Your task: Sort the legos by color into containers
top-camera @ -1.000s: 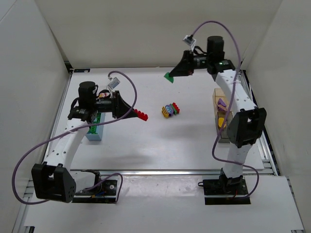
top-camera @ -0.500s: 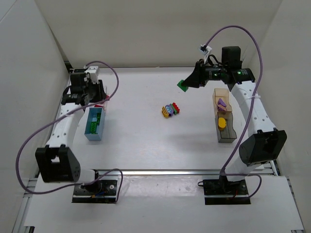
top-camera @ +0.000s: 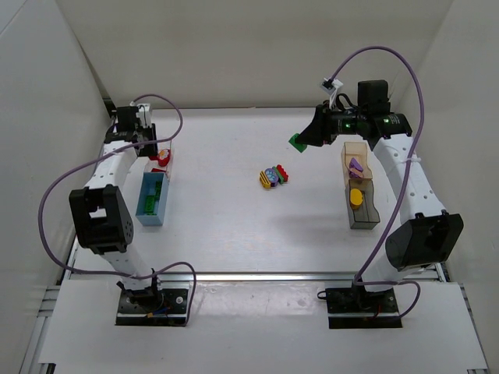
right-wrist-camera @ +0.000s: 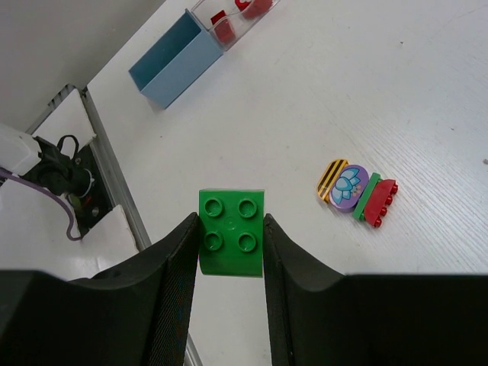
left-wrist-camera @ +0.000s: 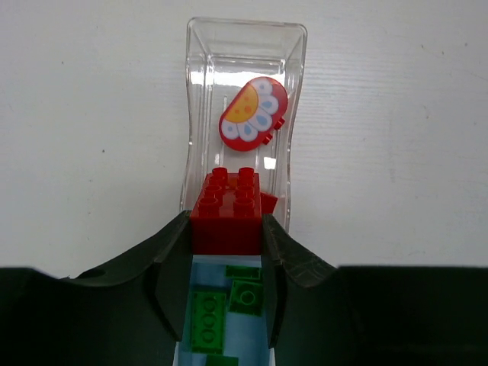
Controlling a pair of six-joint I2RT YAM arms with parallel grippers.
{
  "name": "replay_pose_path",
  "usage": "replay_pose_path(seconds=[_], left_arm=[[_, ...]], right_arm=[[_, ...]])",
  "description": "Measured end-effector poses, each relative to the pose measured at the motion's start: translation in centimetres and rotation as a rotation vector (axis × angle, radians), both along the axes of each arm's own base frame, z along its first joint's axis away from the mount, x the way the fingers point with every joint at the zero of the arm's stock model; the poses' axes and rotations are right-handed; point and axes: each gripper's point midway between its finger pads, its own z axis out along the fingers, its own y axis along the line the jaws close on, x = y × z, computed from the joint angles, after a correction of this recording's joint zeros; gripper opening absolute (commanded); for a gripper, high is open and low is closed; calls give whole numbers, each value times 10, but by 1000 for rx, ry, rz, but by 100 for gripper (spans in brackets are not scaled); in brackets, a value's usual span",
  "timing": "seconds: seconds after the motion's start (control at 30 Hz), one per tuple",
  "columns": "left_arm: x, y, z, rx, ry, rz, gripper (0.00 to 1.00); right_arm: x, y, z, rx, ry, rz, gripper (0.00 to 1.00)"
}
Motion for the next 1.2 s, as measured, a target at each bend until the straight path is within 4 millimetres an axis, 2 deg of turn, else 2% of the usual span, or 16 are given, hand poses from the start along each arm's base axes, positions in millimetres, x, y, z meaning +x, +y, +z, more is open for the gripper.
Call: replay_pose_path(seconds=[0.03,0.1,0.17,0.27,0.4,0.5,0.6,0.63,0.73,0.77,0.83,0.9,0.97,1.03,1.13,1.2], left_arm=[[4,1,0,2,-2,0,51],[8,1,-2,3,1,-6,61],[10,0,-7,-1,12,-12,63],[9,-2,-17,-14,36,-24,71],[6,-8,-20,-60,51,-46,73],[8,-16,-5,-129,2,-74,75],[5,-29,35,-213,-92,-116,78],[3,-34,56,-235,-133,-136,80],[-1,-47,133,-261,-296,-213,87],[-5,-52,161,-260,-358,-243,96],[-21,-60,212,-252,-470,-292,97],[-46,-68,247,-247,-547,-327,99],[-72,-73,270,-247,-594,-340,100],[-92,-77,283,-251,-625,-342,99],[-116,-75,285,-261,-623,-315,99],[-125,-71,281,-263,-607,-282,99]], right_arm=[[0,0,0,-1,-1,0,0],[0,0,0,-2,-5,0,0],[1,-1,0,-4,-8,-1,0],[1,-1,-1,-6,-10,-1,0],[2,-1,-1,-7,-10,-1,0],[5,3,-7,-9,4,8,0],[11,18,-16,-17,22,42,0],[12,28,-20,-25,29,62,0],[9,68,-36,-38,39,139,0],[7,83,-41,-39,38,162,0],[4,113,-48,-33,27,196,0],[2,143,-51,-12,6,221,0],[-1,177,-54,12,-2,250,0],[1,215,-55,47,-19,273,0],[-5,263,-66,85,-19,306,0],[-13,290,-76,101,-4,323,0]])
